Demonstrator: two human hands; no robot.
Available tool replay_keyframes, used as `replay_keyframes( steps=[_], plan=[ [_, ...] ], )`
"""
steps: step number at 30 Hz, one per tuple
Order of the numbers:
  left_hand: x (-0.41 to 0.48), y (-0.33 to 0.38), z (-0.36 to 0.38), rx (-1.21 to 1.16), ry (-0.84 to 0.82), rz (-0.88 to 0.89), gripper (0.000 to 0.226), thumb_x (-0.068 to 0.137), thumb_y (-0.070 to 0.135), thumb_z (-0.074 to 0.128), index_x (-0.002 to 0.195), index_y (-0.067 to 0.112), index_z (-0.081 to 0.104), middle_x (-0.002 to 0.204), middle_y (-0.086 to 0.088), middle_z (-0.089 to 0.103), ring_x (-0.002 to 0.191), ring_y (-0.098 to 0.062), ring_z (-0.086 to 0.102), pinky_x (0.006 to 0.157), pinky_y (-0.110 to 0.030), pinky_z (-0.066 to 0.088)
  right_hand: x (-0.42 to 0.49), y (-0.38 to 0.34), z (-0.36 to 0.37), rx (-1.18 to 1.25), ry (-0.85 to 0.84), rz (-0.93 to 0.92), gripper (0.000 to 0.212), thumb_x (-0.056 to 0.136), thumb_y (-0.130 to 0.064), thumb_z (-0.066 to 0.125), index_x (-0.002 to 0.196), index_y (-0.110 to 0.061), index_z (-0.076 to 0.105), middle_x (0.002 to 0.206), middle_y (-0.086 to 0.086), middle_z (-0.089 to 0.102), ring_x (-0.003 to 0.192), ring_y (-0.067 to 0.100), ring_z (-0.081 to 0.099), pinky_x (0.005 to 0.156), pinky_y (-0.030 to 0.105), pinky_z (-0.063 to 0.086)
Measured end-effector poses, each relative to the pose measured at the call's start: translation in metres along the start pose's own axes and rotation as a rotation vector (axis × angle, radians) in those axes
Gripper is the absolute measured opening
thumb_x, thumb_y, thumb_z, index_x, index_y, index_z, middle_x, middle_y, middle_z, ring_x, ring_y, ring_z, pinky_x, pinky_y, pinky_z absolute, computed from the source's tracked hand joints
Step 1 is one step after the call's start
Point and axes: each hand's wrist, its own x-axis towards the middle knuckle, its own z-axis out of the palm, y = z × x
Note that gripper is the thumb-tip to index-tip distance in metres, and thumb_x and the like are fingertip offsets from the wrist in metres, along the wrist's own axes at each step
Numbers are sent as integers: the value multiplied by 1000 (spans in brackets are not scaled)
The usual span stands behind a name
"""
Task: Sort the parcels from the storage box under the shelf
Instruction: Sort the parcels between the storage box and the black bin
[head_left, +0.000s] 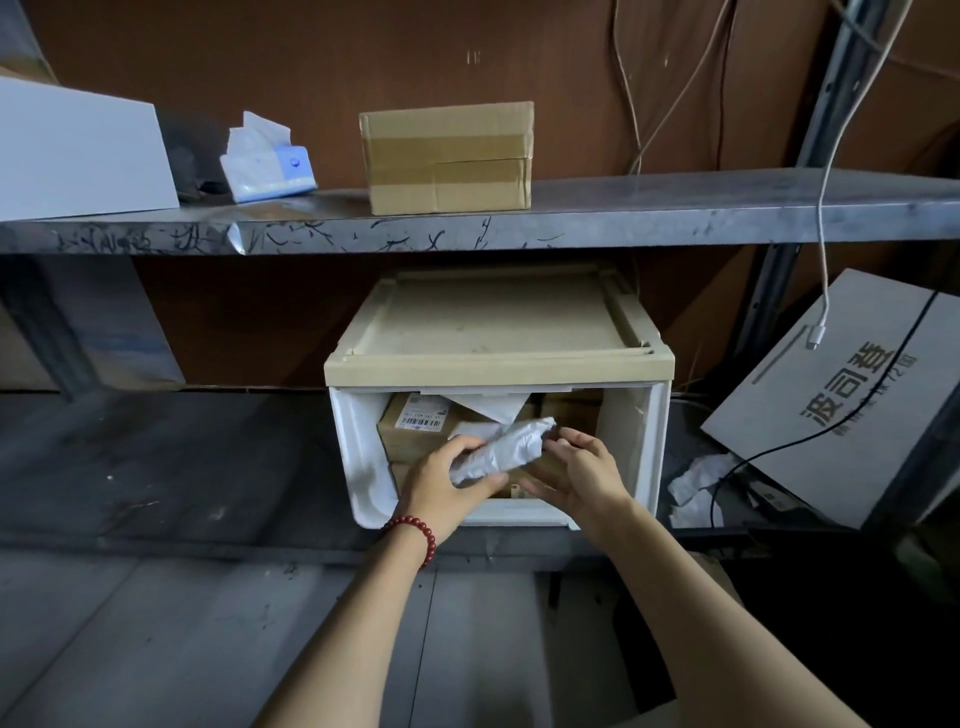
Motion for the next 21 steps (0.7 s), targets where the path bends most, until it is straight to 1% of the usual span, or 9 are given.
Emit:
replay_keyframes(
  steps=[2, 4, 8, 10, 12, 13, 15, 19, 21],
  plan=[
    [0, 2, -1, -26, 25, -36, 24, 82, 41, 69, 102, 31, 61, 94, 16, 67, 85, -1, 60, 64, -7, 44, 0, 0, 2, 13, -11, -12, 24, 98, -6, 49, 121, -13, 45, 110, 12, 63, 85, 25, 69, 61, 36, 59],
    [2, 2, -2, -51, 44, -57, 24, 84, 45, 65, 104, 33, 60, 96, 17, 65, 86, 4, 58, 65, -10, 43, 0, 2, 3, -23, -16, -26, 31, 97, -9, 52, 127, -14, 44, 114, 13, 63, 92, 23, 68, 64, 35, 58],
    [4, 1, -3, -97, 89, -83, 27, 85, 45, 64, 104, 27, 63, 100, 10, 66, 89, -2, 60, 65, -13, 42, 1, 6, 5, -237, 56, -55, 46, 93, -23, 62, 134, -20, 43, 127, 4, 56, 106, 15, 58, 67, 26, 53],
    [4, 0, -6, -156, 93, -107, 34, 85, 46, 63, 110, 23, 64, 103, 8, 69, 93, -6, 62, 69, -14, 46, 4, 9, 5, -266, 68, -70, 53, 92, -25, 63, 139, -19, 39, 120, 0, 57, 95, 11, 57, 72, 25, 51],
    [3, -1, -9, -206, 105, -139, 43, 85, 49, 62, 119, 22, 61, 111, 7, 67, 104, -11, 61, 80, -20, 49, 5, 10, 6, -265, 64, -84, 55, 92, -23, 62, 140, -15, 36, 99, -5, 59, 78, 5, 57, 69, 21, 49],
    [2, -2, -10, -216, 117, -146, 44, 85, 50, 61, 119, 23, 60, 113, 8, 65, 106, -11, 60, 82, -20, 48, 5, 10, 8, -261, 64, -91, 54, 92, -23, 62, 139, -15, 38, 94, -6, 59, 74, 4, 58, 62, 18, 48],
    [2, -2, -13, -222, 144, -146, 40, 84, 51, 61, 115, 25, 58, 111, 9, 64, 104, -10, 58, 75, -14, 43, 4, 10, 10, -239, 58, -87, 48, 91, -25, 64, 134, -17, 43, 99, -1, 64, 73, 5, 61, 51, 17, 44],
    [3, -9, -16, -213, 171, -187, 36, 85, 54, 58, 106, 25, 58, 107, 5, 63, 101, -16, 57, 80, -25, 44, 1, 11, 12, -262, -21, -53, 23, 89, -37, 64, 104, -19, 60, 93, -2, 70, 75, 9, 66, 53, 19, 49],
    [3, -12, -19, -196, 182, -217, 39, 85, 56, 58, 108, 24, 58, 104, 5, 62, 100, -18, 57, 77, -25, 44, 1, 13, 13, -308, -19, -51, 25, 88, -42, 65, 99, -19, 61, 92, -1, 69, 77, 13, 63, 60, 23, 45]
  ],
)
